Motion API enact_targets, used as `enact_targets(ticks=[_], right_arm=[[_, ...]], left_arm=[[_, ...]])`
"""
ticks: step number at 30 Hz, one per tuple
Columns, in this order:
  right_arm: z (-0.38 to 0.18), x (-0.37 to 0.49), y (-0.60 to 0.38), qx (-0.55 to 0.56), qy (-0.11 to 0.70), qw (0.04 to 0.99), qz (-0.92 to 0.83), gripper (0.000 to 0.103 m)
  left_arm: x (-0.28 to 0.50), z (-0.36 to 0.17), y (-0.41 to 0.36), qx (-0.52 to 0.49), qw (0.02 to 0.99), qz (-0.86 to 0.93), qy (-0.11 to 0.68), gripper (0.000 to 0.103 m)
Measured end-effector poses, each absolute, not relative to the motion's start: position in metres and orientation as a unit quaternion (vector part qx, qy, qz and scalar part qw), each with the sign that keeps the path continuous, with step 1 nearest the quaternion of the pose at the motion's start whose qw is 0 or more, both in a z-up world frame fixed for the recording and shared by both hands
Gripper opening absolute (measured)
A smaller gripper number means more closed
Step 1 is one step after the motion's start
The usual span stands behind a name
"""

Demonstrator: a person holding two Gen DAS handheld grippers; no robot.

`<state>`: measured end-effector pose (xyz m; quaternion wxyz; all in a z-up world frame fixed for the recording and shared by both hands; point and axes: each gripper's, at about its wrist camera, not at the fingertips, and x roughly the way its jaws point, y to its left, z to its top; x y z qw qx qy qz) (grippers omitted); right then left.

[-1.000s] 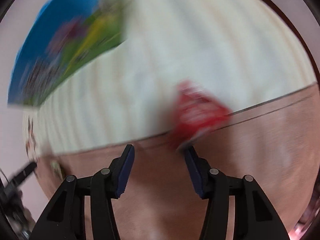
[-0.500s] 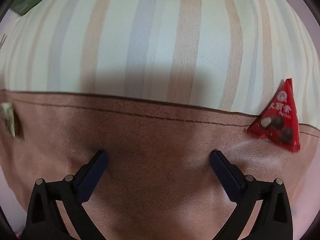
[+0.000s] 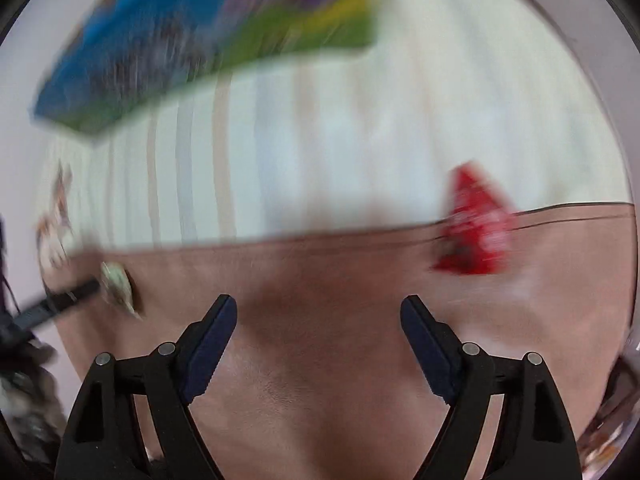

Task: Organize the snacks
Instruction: 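Lower the right tool toward the small red packet while the left approaches the white packet, then close the right tool on the red packet while the left grasps the white packet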

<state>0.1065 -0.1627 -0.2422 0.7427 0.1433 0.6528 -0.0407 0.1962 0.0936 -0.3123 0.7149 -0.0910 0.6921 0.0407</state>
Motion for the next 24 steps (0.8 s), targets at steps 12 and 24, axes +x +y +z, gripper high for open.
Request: enact_targets(ticks=[12,24], right_arm=[[-0.287,0.150,-0.275,0.223,0.676,0.684,-0.160,0.064],[-0.289,0.134,-0.138,0.207,0.684,0.697,-0.059,0.050]], left_arm=[[0.223,-0.324,0.073,-0.080,0.704,0.024,0.705,0.092],[0.217,-0.354,0.087,-0.119,0.682,0.000,0.721,0.092]])
